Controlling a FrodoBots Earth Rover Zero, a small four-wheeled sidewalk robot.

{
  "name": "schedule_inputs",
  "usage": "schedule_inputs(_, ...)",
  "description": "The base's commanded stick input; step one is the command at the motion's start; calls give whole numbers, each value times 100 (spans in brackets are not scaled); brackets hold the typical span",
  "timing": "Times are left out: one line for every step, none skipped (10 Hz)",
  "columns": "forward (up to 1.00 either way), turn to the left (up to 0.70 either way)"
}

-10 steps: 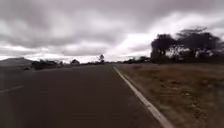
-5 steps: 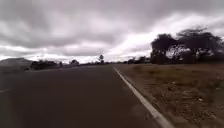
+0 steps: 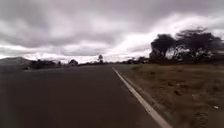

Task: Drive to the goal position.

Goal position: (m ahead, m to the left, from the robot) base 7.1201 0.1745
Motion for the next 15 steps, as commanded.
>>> schedule_inputs(85, -15)
schedule_inputs(85, -7)
schedule_inputs(85, -19)
schedule_inputs(85, -18)
schedule_inputs(85, -5)
schedule_inputs(85, -26)
schedule_inputs(85, -20)
schedule_inputs(85, -4)
schedule_inputs(85, -20)
schedule_inputs(85, 0)
schedule_inputs(85, 0)
schedule_inputs(85, -21)
schedule_inputs(85, -25)
schedule_inputs(85, -8)
schedule_inputs(85, -14)
